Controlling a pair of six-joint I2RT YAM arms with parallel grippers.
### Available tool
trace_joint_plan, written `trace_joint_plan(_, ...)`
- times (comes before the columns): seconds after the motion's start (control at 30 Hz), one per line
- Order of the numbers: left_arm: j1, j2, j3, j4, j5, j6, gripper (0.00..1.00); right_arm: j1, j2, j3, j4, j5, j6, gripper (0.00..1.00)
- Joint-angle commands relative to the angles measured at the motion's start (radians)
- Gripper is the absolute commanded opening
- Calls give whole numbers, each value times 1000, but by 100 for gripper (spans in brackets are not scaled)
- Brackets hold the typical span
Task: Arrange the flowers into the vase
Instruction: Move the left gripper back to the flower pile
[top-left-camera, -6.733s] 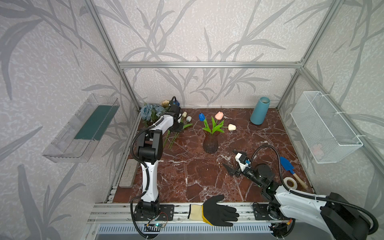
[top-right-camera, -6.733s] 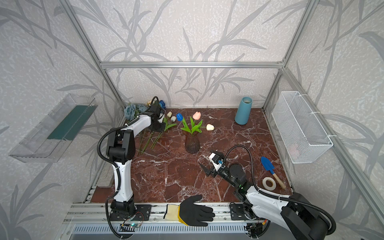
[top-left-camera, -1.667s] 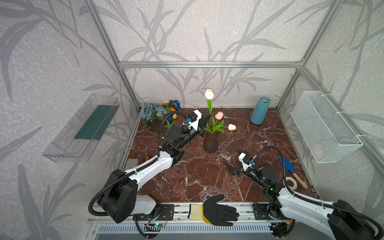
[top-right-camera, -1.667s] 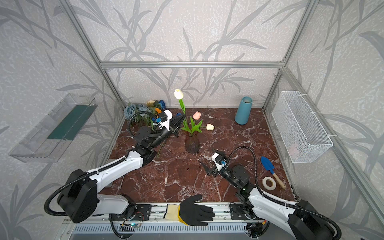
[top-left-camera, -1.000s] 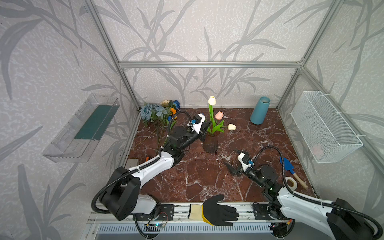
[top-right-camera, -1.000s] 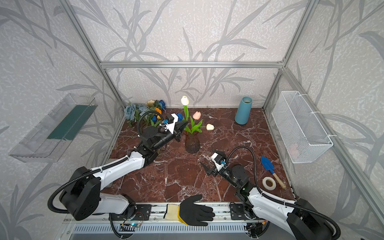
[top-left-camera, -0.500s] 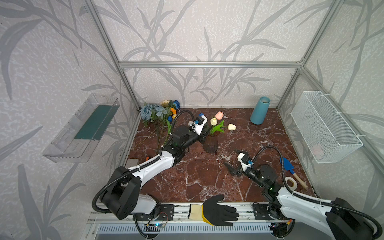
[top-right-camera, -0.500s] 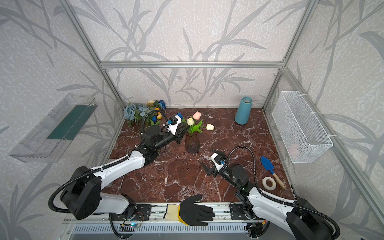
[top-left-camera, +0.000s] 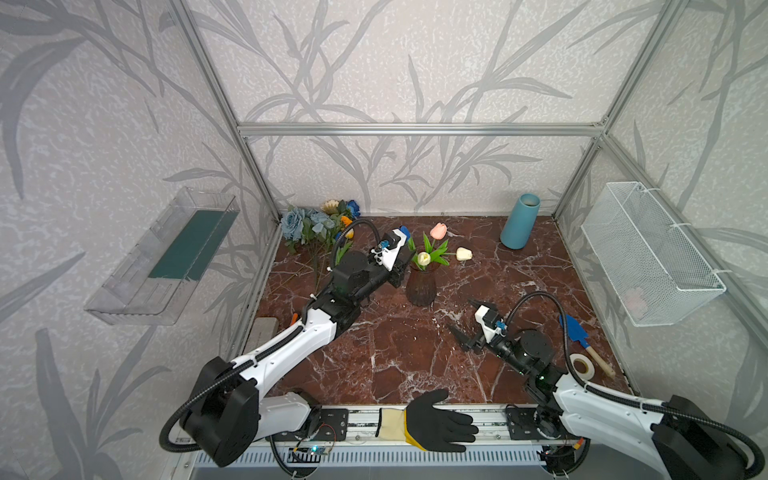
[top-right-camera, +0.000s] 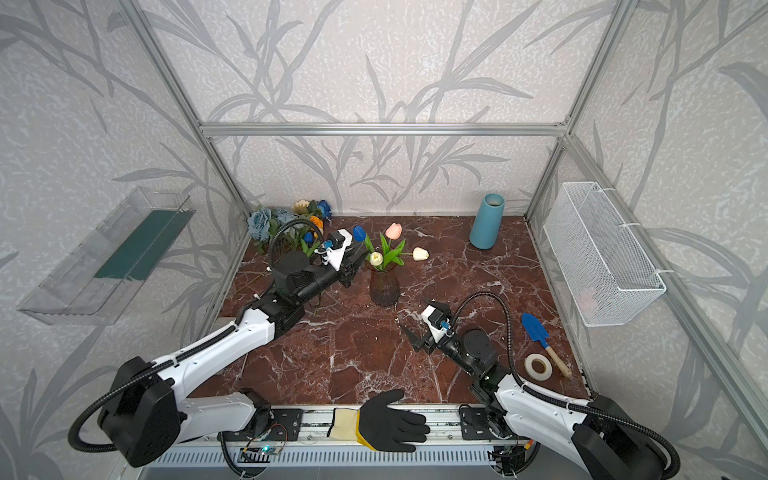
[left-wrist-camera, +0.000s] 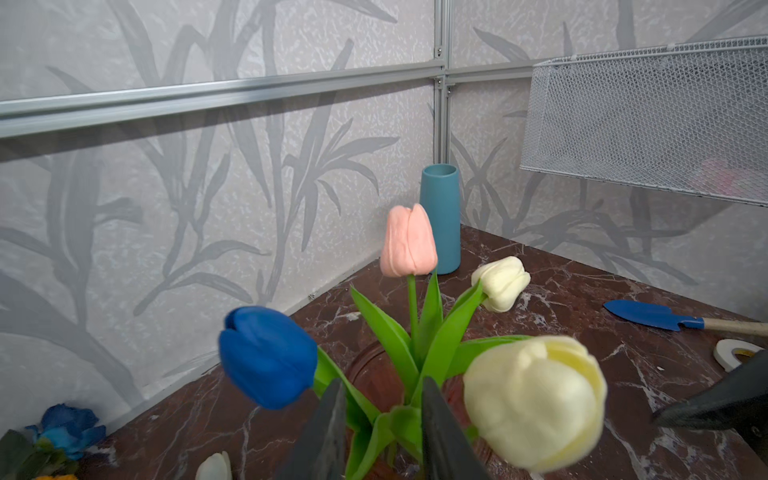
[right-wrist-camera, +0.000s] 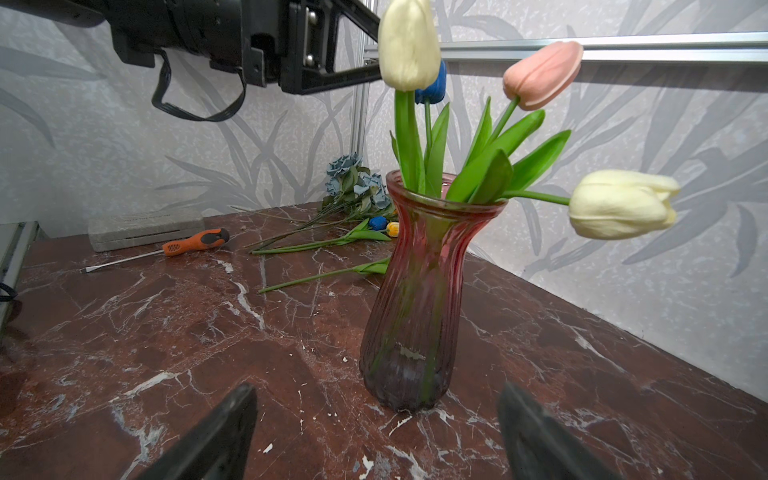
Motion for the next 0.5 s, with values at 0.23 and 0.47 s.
trace_joint_plan(0.23, 249, -93, -89, -62, -304, -257, 42, 5, -7, 2, 22, -1, -2, 91)
trace_joint_plan(0.47, 355, 252, 196, -592, -273, -355, 54, 5, 8, 6, 29, -8, 2, 91)
